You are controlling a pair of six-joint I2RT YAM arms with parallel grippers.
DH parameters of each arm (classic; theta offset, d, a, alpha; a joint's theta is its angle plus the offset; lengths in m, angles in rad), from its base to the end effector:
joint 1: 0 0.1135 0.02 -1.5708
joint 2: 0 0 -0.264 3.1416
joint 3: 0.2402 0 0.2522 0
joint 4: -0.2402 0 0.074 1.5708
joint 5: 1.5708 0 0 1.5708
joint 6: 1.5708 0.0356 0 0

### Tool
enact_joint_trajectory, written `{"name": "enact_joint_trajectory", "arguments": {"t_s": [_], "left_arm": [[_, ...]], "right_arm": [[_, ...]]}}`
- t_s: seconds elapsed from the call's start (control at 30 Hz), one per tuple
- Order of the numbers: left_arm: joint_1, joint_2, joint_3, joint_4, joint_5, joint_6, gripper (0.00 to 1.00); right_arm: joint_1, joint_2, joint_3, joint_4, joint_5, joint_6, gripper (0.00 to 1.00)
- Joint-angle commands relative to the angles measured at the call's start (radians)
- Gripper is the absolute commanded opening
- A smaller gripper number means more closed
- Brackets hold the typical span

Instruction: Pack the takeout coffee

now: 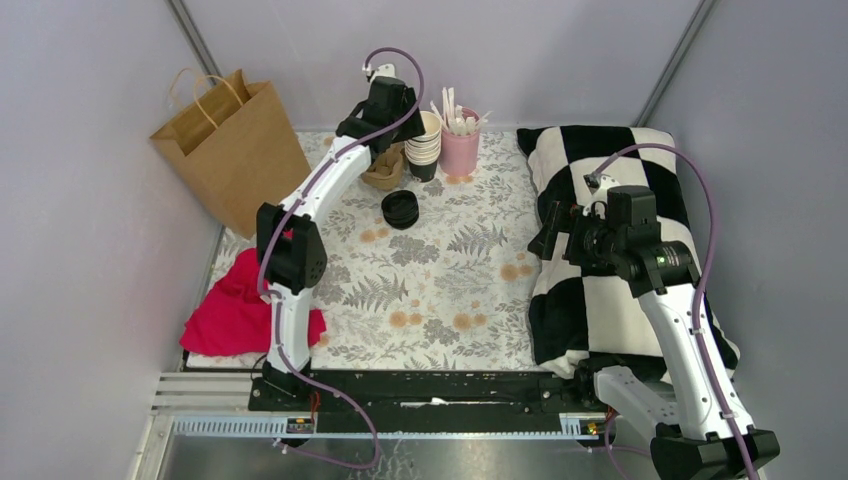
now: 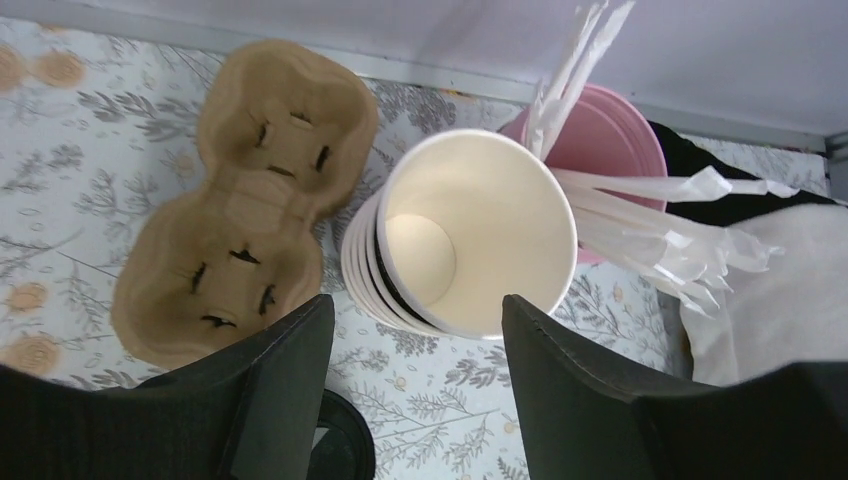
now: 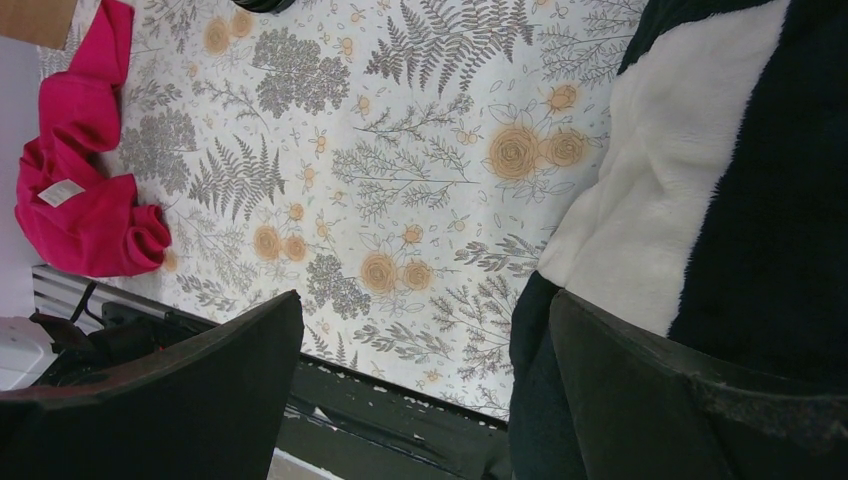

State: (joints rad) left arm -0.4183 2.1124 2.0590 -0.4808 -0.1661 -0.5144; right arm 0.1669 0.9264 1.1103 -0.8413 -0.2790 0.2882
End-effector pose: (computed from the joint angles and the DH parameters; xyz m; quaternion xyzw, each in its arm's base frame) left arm 0.4573 -0.1968 0.3310 -0.0826 0.8627 -0.1576 0.4734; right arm 0.1728 0.0391 0.3622 -0.0073 0.8909 0.2201 0.3973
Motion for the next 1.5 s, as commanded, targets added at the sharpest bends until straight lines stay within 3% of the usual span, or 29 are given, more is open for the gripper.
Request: {"name": "enact_joint_trajectory", "arguments": {"t_s": [0.0,0.2,0.33,0.57,0.8,1.0,1.47], "left_arm": [[-0.005,0.004,0.074,0.005,-0.102,0.060,0.67],[-0.006,0.062,0.128,0.004,-0.068,0.061,0.62],[-0.005,0.093,0.145,0.007,-0.075,0.073,0.48],[-0.007,0.131,0.197,0.002,-0.097,0.103,0.39],[-0.011,0.121,0.195,-0.002,-0.116,0.131,0.38],[-0.017,0.114,0.199,-0.004,-0.123,0.149,0.44],[-0.023,0.120,0.220,-0.005,-0.119,0.168,0.27]], "right_arm": [[-0.004,0.006,0.008,0.013,0.008,-0.013,1.00],[-0.004,0.015,0.010,0.019,0.007,-0.017,1.00],[-0.005,0.014,0.007,0.018,0.007,-0.017,1.00],[-0.004,0.010,0.003,0.015,0.016,-0.018,1.00],[-0.004,0.020,0.003,0.020,0.016,-0.018,1.00],[-0.004,0.024,-0.008,0.028,0.011,-0.017,1.00],[-0.004,0.031,-0.009,0.033,0.006,-0.020,1.00]]}}
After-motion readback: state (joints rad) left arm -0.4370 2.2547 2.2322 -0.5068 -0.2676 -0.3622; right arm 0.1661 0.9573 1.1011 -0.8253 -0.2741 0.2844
